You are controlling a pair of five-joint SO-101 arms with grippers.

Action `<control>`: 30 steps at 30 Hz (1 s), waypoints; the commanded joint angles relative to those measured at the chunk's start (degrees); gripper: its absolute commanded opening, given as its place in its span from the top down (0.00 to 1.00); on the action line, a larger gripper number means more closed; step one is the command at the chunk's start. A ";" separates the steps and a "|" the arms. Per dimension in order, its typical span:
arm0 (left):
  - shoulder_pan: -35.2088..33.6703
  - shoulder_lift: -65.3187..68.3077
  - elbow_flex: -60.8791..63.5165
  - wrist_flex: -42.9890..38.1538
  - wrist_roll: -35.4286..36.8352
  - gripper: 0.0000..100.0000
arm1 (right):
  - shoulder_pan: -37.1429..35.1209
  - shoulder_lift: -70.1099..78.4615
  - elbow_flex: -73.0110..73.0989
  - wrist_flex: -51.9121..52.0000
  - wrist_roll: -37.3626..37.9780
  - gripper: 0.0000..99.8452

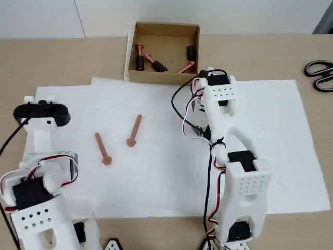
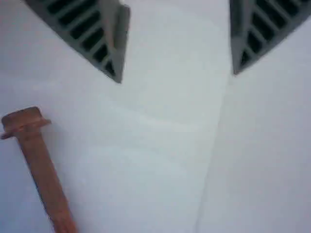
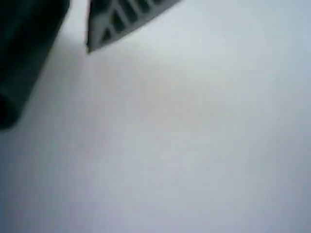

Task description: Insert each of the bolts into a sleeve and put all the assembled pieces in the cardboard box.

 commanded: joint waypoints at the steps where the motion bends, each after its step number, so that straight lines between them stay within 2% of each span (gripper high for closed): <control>1: -0.09 -0.79 -0.13 -1.58 0.09 0.86 | 0.31 -0.31 -2.81 -0.66 -0.09 0.84; 11: -0.09 -0.79 -0.13 -1.58 0.09 0.86 | 0.31 -0.22 -2.64 -0.66 1.23 0.84; 20: -0.18 -0.79 -0.13 -1.58 0.09 0.86 | 0.48 -0.13 -2.55 -2.33 5.19 1.00; 30: -0.18 -0.79 -0.13 -1.58 0.18 0.86 | 0.31 -1.01 -2.81 -1.80 6.86 1.00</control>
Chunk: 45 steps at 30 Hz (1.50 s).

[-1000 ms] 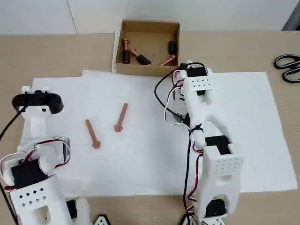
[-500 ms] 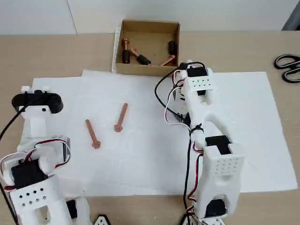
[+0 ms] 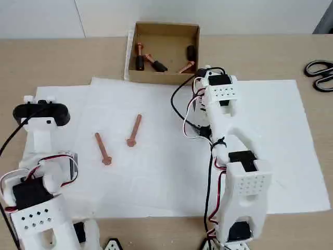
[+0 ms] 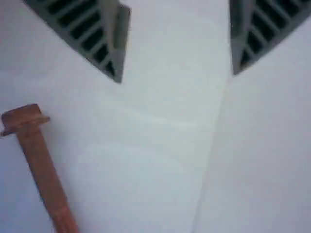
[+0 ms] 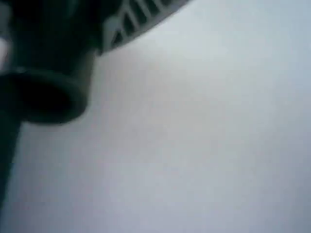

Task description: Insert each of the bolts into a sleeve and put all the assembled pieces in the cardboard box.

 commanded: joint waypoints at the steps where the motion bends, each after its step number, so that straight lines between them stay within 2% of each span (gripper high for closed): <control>1: -0.18 -0.79 -0.13 -1.23 0.26 0.86 | -0.31 -1.71 -2.81 -0.22 4.04 1.00; 6: -0.35 -0.35 -0.57 -1.32 1.76 0.86 | -0.22 -9.98 -2.90 4.79 18.55 1.00; 14: -0.18 3.52 -8.48 2.46 2.81 0.86 | -0.04 -21.23 -2.46 8.40 26.90 1.00; 20: 0.44 26.64 -19.30 6.15 2.81 0.86 | -0.13 -23.43 -2.46 11.38 27.34 1.00; 24: 6.42 39.12 -27.38 10.73 3.78 0.86 | -0.04 -23.52 -2.46 11.38 27.16 1.00; 26: 10.99 43.43 -30.99 12.31 8.53 0.86 | -0.13 -23.60 -2.46 11.38 27.08 1.00; 28: 14.95 47.03 -33.45 12.48 16.26 0.86 | -0.22 -23.60 -2.46 11.38 27.08 1.00; 32: 19.96 53.89 -33.89 10.55 27.69 0.86 | -0.13 -23.60 -2.46 11.47 27.08 1.00; 38: 20.92 62.59 -33.89 6.15 33.58 0.86 | -0.04 -23.60 -2.46 11.47 27.08 1.00; 45: 20.84 68.66 -33.89 2.29 34.02 0.86 | -0.04 -23.52 -2.46 11.47 27.08 1.00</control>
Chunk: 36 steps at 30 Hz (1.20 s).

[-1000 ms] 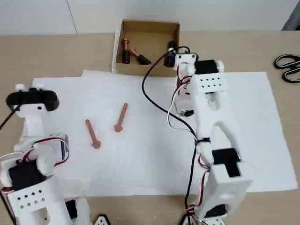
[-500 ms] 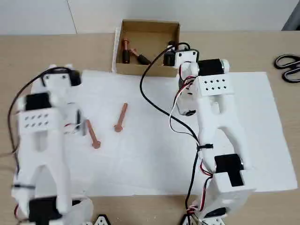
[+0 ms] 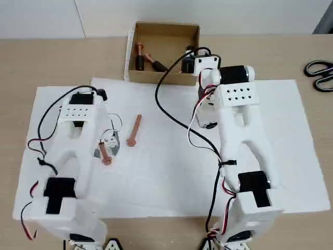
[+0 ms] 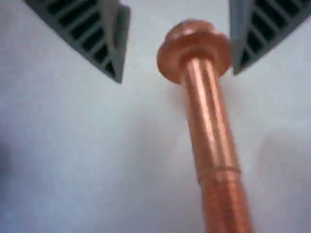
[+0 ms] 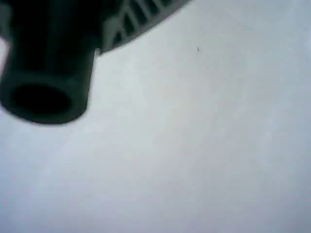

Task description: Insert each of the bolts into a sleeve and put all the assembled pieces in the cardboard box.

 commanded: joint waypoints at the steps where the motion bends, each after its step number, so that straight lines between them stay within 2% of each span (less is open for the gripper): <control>1: 0.26 1.14 -2.68 -1.85 0.35 0.86 | 0.31 -3.65 -2.46 0.75 0.35 1.00; 5: 0.26 3.16 -2.68 -4.04 0.44 0.87 | 0.31 -3.47 -2.46 0.75 0.35 1.00; 12: 0.70 4.66 -2.68 -6.15 2.64 0.99 | 0.40 -3.38 -2.46 0.75 0.53 1.00; 16: 0.70 4.31 -2.68 -5.80 2.64 0.99 | 0.40 -3.38 -2.46 0.66 0.53 1.00; 21: 0.70 4.22 -4.97 -2.11 2.46 0.99 | 0.40 -3.38 -2.46 0.66 0.53 1.00; 24: 0.70 4.22 -10.33 3.52 1.49 0.99 | 0.40 -3.38 -2.46 0.66 0.53 1.00; 29: 0.53 4.22 -21.32 11.78 -8.26 0.99 | 0.40 -3.38 -2.46 0.66 0.53 1.00; 36: 0.70 4.22 -25.19 12.75 -33.05 0.99 | 0.40 -3.38 -0.35 0.22 0.53 1.00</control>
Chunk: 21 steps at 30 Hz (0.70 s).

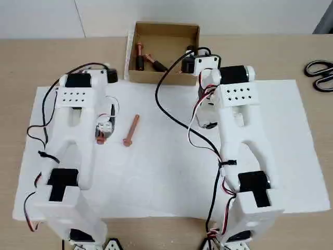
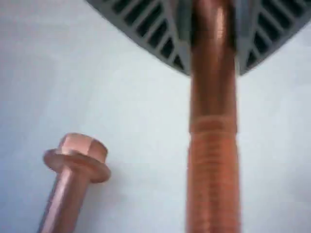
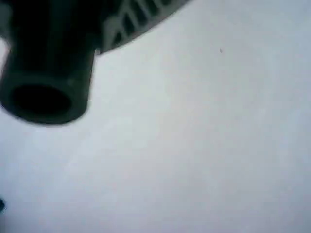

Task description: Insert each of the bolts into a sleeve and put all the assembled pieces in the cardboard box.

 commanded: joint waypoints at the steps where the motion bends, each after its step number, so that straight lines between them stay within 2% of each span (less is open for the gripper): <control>1: 0.26 -0.88 -2.95 1.32 -12.84 0.99 | 0.40 -3.38 0.26 0.13 0.53 1.00; 6: 0.35 -0.70 -2.59 1.32 -34.29 0.99 | 0.40 -3.56 1.23 0.13 0.53 0.99; 12: 0.26 -0.26 -2.51 1.23 -56.09 0.99 | 0.40 -3.82 1.23 0.13 0.62 0.99; 21: -0.09 1.49 -2.68 -1.05 -81.23 0.99 | 0.40 -3.82 0.97 0.04 0.62 0.99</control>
